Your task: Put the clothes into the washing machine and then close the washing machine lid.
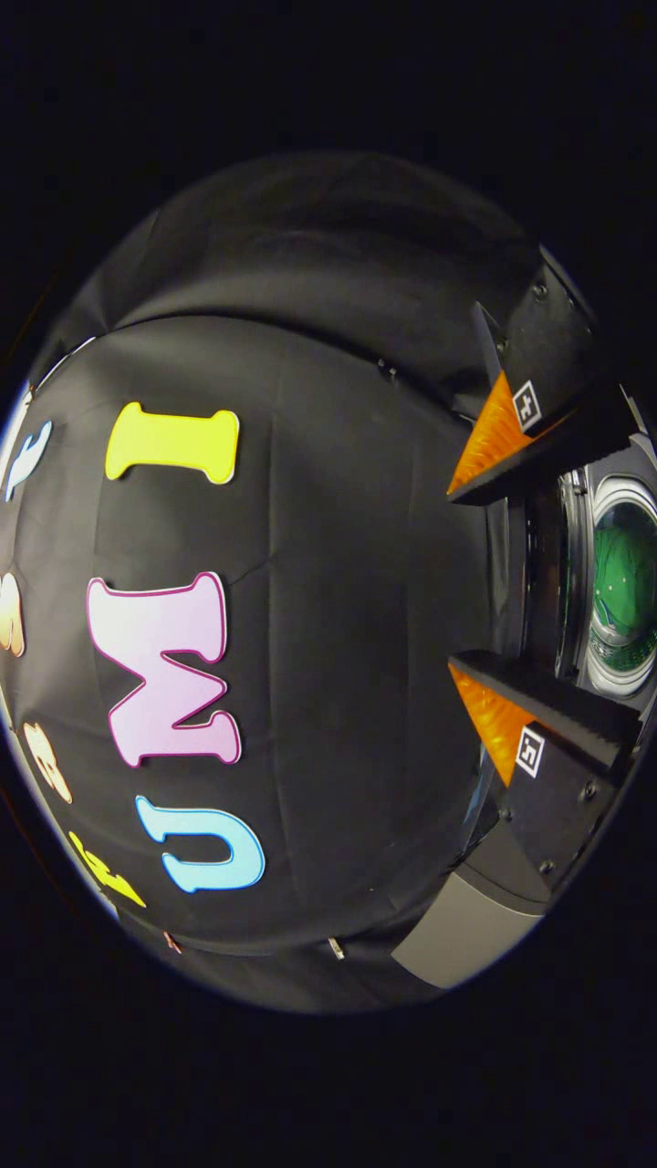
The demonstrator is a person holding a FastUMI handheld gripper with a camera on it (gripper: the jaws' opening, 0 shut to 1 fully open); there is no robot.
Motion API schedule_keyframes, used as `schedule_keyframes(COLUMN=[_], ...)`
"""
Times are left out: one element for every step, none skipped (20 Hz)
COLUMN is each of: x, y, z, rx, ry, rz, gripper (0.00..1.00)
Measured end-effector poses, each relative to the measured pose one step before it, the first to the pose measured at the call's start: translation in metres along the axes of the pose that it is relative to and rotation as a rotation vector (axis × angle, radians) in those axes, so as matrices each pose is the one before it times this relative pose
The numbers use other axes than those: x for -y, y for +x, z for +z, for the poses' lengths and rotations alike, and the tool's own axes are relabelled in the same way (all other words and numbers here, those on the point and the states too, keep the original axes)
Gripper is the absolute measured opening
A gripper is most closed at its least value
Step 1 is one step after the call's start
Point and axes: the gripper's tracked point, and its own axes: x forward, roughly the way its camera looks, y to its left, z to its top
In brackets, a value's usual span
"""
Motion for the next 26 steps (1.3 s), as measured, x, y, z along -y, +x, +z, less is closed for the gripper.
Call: schedule_keyframes(x=[0.00212,0.00037,-0.00171,0.00058,-0.00074,-0.00053,-0.00036,-0.00033,0.00024,-0.00061,-0.00014,0.00077,0.0001,0.00006,-0.00007,0.00033,0.00105,-0.00005,0.00019,0.00086,0.00086,-0.00005,0.00116,0.00073,0.00003,-0.00136], y=[-0.0045,-0.00273,0.00097,-0.00115,-0.00265,-0.00418,-0.0057,-0.00479,-0.00367,-0.00405,-0.00563,-0.00522,-0.00513,-0.00477,-0.00445,-0.00556,-0.00279,-0.00614,-0.00716,-0.00694,-0.00724,-0.00805,-0.0088,-0.00744,-0.00754,-0.0081], z=[-0.00101,-0.00036,-0.00037,-0.00091,-0.00097,-0.00078,-0.00199,-0.00237,-0.00151,-0.0023,-0.00271,-0.00217,-0.00272,-0.00284,-0.00269,-0.00243,-0.0029,-0.00413,-0.00449,-0.00509,-0.00722,-0.00886,-0.00982,-0.0132,-0.01484,-0.01465], rx=[-0.00246,0.00178,-0.00417,0.00225,0.00678,0.0076,0.00382,-0.00026,0.0005,0.00209,0.00189,-0.00011,-0.00245,0.00276,0.00306,0.00483,-0.00203,-0.00471,-0.00227,-0.00242,-0.00526,-0.01114,-0.01459,-0.02087,-0.02687,-0.0221], ry=[-0.00506,0.00375,0.0009,-0.00297,-0.00314,-0.00197,0.0031,0.00015,-0.0032,-0.00427,-0.00102,0.00643,0.00102,-0.00505,-0.00212,0.00217,0.00307,0.0003,-0.0029,-0.00103,0.00026,0.00064,-0.00032,0.00016,-0.00211,-0.00057], rz=[0.00129,-0.00134,-0.00457,-0.00534,-0.00325,-0.00045,-0.00224,-0.00768,-0.01142,-0.01005,-0.00525,-0.00491,-0.00769,-0.00818,-0.00648,-0.00561,-0.0083,-0.01252,-0.01305,-0.01028,-0.0088,-0.0062,-0.00478,-0.00289,-0.00251,-0.00211], gripper=[1.0,1.0,1.0,1.0,1.0,1.0,1.0,1.0,1.0,1.0,1.0,1.0,1.0,1.0,1.0,1.0,1.0,1.0,1.0,1.0,1.0,1.0,1.0,0.99,0.99,0.99])
